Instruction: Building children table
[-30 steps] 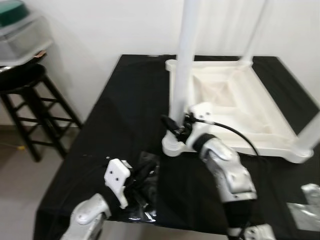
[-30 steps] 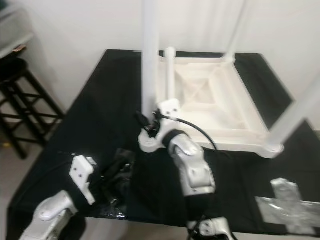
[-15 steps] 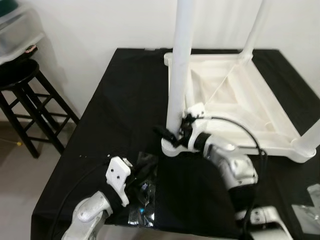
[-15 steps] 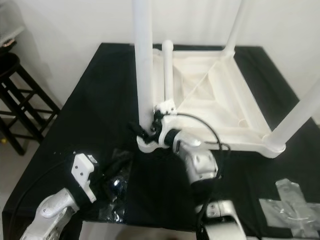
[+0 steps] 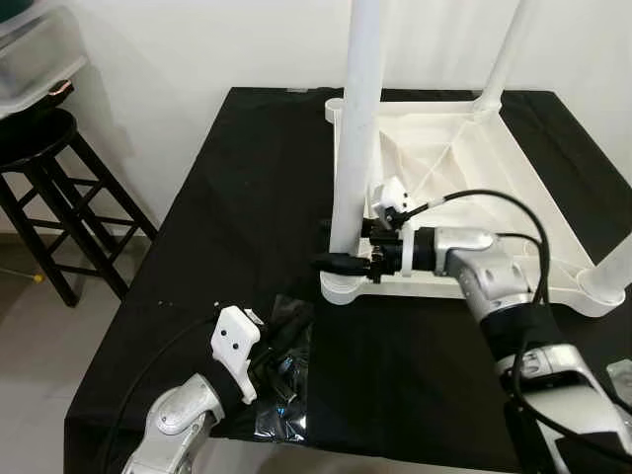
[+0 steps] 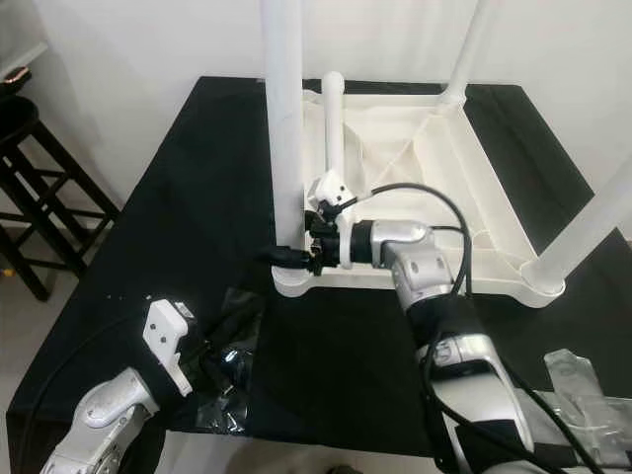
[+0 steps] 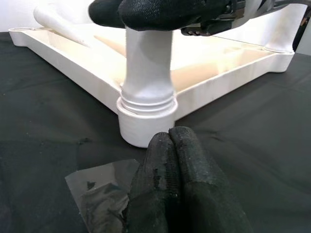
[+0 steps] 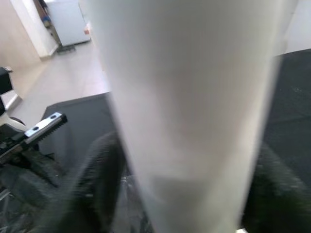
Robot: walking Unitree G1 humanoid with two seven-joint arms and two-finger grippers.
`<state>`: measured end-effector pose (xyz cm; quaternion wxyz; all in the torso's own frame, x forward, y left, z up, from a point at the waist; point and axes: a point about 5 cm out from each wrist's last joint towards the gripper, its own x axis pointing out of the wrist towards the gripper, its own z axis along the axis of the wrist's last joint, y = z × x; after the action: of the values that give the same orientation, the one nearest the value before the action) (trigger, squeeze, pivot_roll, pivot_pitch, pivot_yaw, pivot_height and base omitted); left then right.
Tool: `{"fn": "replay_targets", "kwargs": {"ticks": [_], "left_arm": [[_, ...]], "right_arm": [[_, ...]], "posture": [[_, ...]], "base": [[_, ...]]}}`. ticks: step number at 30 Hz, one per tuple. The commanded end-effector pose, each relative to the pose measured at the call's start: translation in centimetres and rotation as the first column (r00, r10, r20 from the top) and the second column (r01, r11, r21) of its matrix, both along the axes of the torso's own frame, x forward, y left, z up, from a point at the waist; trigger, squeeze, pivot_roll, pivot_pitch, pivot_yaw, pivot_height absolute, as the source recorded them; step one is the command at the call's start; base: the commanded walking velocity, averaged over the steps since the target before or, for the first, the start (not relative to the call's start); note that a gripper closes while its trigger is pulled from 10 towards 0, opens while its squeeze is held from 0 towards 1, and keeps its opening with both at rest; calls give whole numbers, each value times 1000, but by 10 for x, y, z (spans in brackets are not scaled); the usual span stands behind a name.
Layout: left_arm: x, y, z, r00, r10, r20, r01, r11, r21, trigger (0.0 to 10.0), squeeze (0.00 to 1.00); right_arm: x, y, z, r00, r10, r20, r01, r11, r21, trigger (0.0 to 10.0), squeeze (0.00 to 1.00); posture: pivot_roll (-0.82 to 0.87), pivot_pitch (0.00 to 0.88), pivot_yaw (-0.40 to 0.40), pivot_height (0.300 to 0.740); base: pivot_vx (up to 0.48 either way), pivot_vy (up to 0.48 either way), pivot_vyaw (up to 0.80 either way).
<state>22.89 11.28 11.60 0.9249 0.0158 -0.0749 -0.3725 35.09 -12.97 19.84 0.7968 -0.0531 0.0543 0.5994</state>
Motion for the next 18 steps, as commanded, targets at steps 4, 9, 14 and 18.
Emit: {"fn": "replay_targets", "kwargs": {"ticks": [4,9,14,18], "left_arm": [[-3,-2,-2,1000,-3,-7,3,1000,0,10000,0],[-4,-2,-1,1000,-4,-6,3,1000,-2,10000,0],[-5,-2,0,1000,-5,-6,5,1000,-4,10000,0],[-6,-1,0,1000,-8,-7,8,1000,-5,10000,0]], "right_arm": [[-2,4,-4,999,48,-10,-48,999,-6,0,0],[-4,-3,-11,1000,-3,-3,2,1000,-16,0,0],[-5,-9,-21,996,-84,10,84,996,-31,0,0],[-2,-3,-45,900,-434,23,435,900,-40,0,0]], "posture": [[18,111,-11,740],[12,118,-8,740],[0,128,-5,740],[-10,134,-5,740]], "base": [[0,0,0],[0,0,0],[0,0,0],[0,0,0]]}}
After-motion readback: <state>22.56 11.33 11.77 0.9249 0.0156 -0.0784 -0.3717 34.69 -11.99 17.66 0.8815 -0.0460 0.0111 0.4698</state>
